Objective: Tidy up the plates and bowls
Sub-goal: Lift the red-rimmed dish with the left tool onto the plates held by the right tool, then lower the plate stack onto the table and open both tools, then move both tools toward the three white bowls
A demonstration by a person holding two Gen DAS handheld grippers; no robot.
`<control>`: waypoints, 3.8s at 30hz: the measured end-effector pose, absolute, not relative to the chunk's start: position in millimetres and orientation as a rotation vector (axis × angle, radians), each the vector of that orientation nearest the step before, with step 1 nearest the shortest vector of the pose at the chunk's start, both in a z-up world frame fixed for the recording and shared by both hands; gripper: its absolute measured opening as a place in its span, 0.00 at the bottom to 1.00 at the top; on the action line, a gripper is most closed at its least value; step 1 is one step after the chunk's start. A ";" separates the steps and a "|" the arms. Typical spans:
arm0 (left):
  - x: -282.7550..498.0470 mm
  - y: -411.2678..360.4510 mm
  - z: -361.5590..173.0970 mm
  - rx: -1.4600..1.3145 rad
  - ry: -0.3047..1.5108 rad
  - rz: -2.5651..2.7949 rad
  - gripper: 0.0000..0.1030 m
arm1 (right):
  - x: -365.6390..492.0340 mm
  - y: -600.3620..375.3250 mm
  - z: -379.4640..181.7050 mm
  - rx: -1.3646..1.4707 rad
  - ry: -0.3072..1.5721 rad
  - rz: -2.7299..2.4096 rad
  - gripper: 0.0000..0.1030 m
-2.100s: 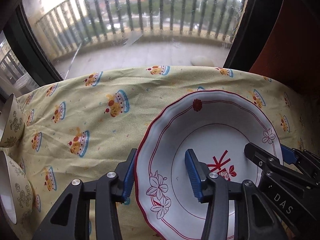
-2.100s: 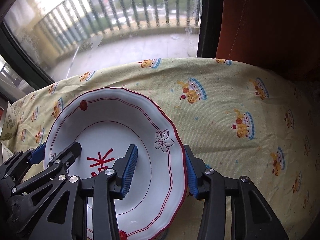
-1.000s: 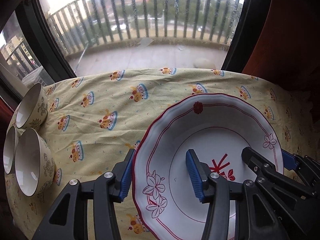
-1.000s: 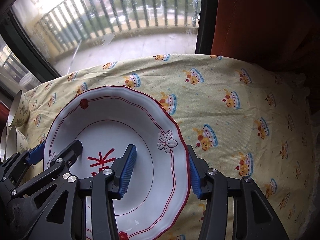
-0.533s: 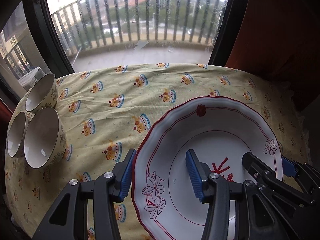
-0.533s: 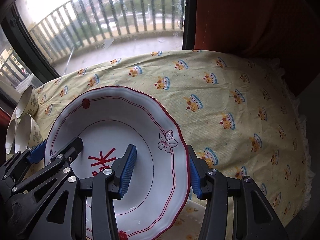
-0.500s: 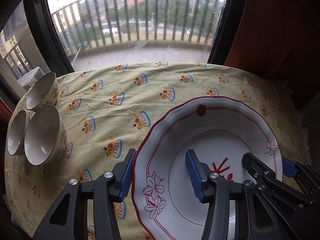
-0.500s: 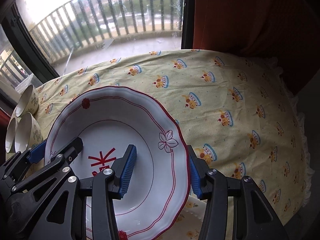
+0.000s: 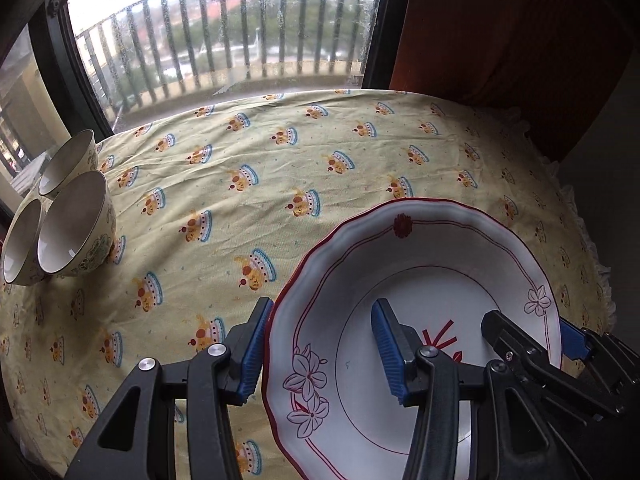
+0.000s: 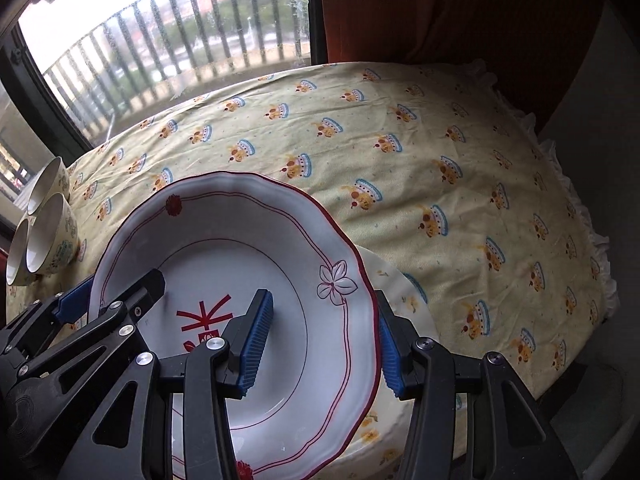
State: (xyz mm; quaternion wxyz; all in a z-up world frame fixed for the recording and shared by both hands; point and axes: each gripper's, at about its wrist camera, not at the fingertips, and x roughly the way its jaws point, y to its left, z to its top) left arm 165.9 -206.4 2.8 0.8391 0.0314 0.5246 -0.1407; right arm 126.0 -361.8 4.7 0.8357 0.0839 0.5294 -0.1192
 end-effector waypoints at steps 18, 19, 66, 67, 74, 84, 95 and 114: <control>127.8 -247.1 -33.5 0.028 1.201 -0.250 0.49 | 96.3 -401.2 -19.5 0.101 1.164 -0.226 0.52; 127.1 -249.3 -33.8 0.037 1.193 -0.239 0.49 | 96.1 -402.4 -21.5 0.089 1.164 -0.215 0.52; 116.7 -263.1 -41.5 0.045 1.093 0.049 0.63 | 108.1 -432.7 -41.7 0.099 1.164 0.025 0.20; 116.6 -260.1 -40.9 0.025 1.096 0.049 0.64 | 109.5 -430.2 -41.7 0.091 1.161 0.036 0.20; 110.5 -259.8 -41.0 0.007 1.108 0.024 0.74 | 114.0 -422.6 -41.7 0.039 1.163 0.049 0.22; 105.8 -224.5 -31.3 -0.088 1.097 0.062 0.80 | 117.0 -412.0 -30.7 0.014 1.129 0.073 0.64; 107.3 -159.4 -19.7 -0.114 1.073 0.030 0.87 | 116.6 -359.1 -10.6 -0.012 1.097 0.086 0.74; 147.5 34.1 -13.2 -0.031 1.021 -0.012 0.80 | 140.1 -164.3 -9.6 0.025 1.060 0.079 0.75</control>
